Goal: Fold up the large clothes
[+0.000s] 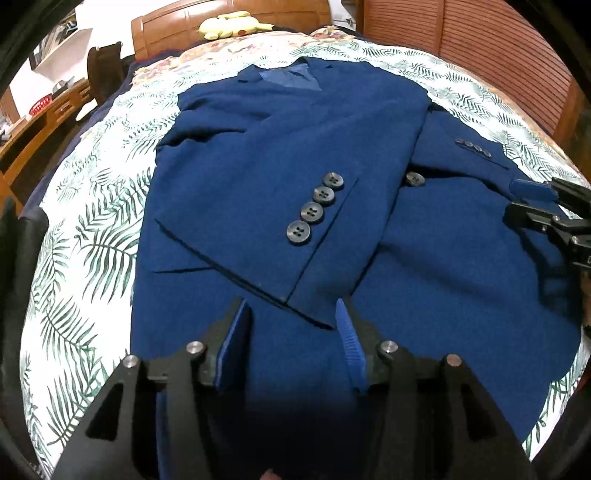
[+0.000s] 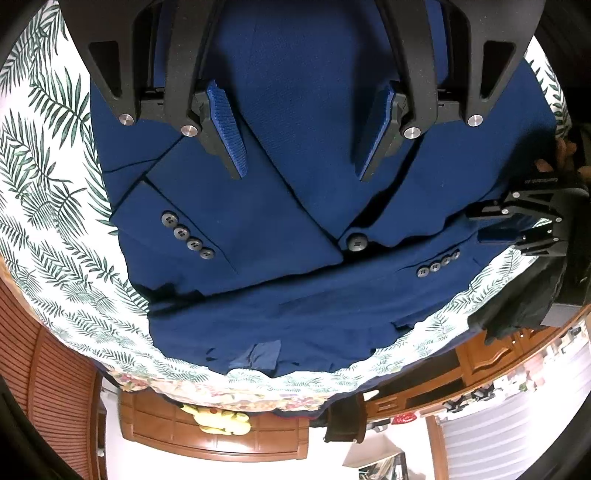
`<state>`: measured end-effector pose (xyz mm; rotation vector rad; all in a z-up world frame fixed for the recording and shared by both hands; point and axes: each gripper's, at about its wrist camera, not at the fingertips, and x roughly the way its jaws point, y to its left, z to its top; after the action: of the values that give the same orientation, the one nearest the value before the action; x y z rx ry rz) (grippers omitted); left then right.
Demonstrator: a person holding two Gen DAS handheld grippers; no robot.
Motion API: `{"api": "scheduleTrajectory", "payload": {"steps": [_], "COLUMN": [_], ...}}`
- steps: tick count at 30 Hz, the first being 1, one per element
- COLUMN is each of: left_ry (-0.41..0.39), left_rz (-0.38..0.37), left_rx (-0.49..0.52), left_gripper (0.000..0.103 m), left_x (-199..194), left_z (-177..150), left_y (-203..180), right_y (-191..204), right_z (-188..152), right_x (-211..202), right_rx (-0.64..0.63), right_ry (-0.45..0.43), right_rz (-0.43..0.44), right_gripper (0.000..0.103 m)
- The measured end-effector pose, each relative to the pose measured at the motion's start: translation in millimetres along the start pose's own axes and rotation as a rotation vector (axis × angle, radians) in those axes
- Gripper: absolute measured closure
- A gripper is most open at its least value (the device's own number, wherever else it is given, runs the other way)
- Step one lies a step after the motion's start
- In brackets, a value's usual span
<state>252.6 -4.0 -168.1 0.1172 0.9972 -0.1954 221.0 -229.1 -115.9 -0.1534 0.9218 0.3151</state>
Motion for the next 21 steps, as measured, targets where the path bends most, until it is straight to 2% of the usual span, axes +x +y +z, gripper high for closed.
{"api": "scheduleTrajectory", "payload": {"steps": [17, 21], "left_ry": [-0.011, -0.003], "left_rz": [-0.060, -0.056], "left_rx": [-0.057, -0.028], "left_gripper": [0.053, 0.052], "left_x": [-13.0, -14.5], "left_z": [-22.2, -22.8], "left_y": [13.8, 12.6], "right_y": [3.1, 1.9], "right_z": [0.7, 0.7], "right_x": [9.1, 8.8], "right_rx": [-0.020, -0.019], "right_ry": [0.025, 0.024], "right_rz": [-0.011, -0.006], "right_gripper": [0.041, 0.041]}}
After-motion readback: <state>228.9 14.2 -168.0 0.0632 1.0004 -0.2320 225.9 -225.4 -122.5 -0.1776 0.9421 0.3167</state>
